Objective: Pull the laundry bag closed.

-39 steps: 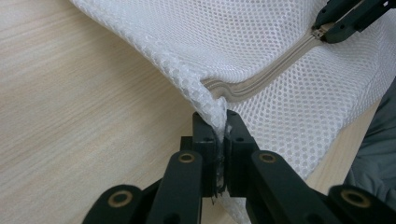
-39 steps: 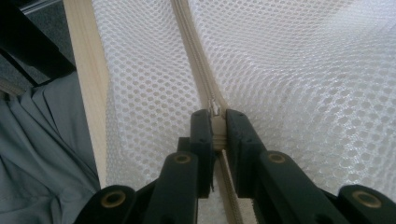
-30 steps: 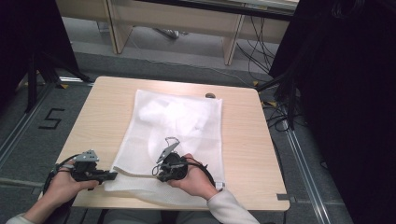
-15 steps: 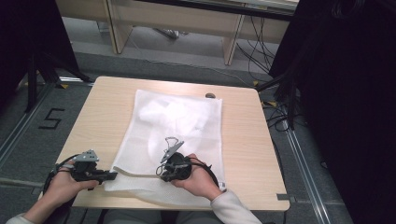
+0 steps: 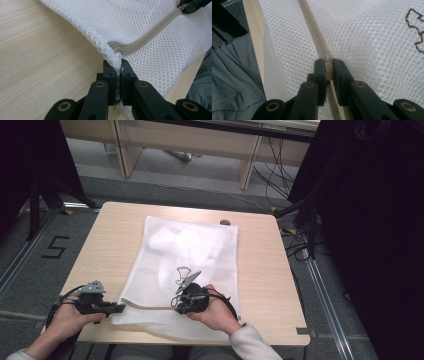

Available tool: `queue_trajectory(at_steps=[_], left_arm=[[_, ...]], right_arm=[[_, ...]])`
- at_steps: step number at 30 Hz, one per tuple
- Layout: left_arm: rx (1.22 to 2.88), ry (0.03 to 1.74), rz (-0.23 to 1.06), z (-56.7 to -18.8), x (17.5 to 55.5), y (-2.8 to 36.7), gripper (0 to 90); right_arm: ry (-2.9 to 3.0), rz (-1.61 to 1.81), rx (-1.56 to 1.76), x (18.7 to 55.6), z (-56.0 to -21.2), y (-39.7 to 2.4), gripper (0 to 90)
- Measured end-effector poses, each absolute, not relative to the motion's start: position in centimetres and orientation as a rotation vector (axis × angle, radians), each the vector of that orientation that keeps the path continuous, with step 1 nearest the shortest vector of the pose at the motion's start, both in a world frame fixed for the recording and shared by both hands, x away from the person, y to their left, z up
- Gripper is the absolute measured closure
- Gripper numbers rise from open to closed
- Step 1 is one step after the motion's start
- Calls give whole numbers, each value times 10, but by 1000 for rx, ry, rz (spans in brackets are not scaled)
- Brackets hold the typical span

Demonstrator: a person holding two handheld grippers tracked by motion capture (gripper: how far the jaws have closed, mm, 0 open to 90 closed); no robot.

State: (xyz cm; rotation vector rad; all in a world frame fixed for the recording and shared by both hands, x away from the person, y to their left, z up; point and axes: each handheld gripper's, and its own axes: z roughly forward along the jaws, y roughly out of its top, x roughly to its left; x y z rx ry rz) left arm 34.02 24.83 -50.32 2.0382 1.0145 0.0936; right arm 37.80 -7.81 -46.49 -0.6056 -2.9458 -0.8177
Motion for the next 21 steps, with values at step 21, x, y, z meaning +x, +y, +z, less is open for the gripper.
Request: queue_trajectory(at_steps=[21], left_arm=[[2060,1017,83,-502,341,249,851]], right_arm=[[-2950,-825,-648,377,-463,-94,822]])
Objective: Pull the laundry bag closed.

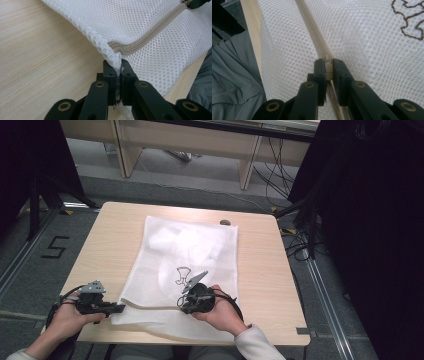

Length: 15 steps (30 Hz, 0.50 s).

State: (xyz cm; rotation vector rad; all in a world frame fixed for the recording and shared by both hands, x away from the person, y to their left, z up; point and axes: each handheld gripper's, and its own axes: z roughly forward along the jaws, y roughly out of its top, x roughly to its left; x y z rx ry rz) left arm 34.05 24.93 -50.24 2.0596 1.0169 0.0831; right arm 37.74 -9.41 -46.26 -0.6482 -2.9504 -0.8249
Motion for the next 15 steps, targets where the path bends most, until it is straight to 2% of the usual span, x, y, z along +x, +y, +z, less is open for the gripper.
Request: queue_trajectory(at_steps=[15], left_arm=[[2054,1023,80,-503,340,249,851]], right_arm=[[-2957,-809,-671,376,-463,-103,822]])
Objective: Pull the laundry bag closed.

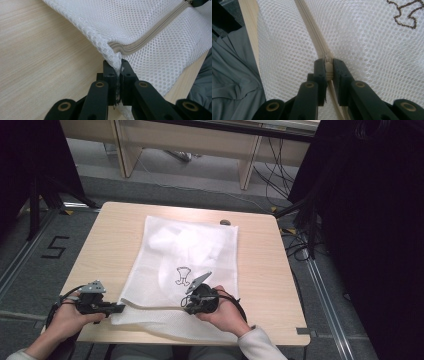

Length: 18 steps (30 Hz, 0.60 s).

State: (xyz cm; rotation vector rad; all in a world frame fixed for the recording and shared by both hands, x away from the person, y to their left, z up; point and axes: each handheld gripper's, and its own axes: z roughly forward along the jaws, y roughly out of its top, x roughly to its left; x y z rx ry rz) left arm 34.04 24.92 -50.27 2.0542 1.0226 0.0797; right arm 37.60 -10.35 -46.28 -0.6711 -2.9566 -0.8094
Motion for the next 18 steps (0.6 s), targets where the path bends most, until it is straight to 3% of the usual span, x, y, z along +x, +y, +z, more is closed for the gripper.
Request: queue_trajectory(at_steps=[18], left_arm=[[2059,1023,87,-503,341,249,851]], right_arm=[[-2956,-807,-686,375,-462,-114,822]])
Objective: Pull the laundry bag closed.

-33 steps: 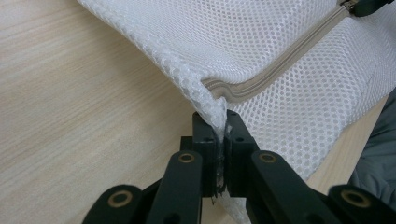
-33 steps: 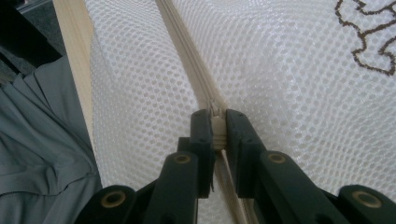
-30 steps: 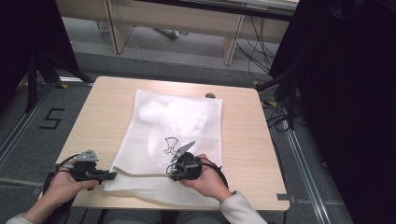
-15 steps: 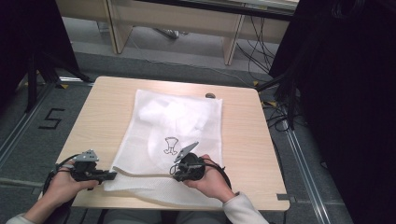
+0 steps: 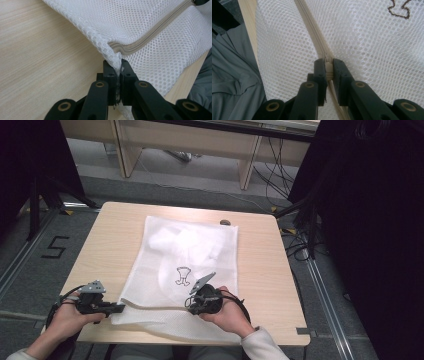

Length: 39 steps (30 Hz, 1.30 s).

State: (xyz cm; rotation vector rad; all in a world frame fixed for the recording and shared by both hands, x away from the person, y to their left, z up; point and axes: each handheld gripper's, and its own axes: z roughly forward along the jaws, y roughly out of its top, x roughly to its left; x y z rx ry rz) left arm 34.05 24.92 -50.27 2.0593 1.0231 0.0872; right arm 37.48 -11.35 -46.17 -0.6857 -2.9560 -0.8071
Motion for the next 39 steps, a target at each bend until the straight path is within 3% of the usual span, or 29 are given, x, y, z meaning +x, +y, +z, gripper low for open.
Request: queue_trajectory(at_steps=[39], left_arm=[[2055,1027,80,-503,341,249,851]], right_arm=[[-2971,-771,-738,371,-461,-136,822]])
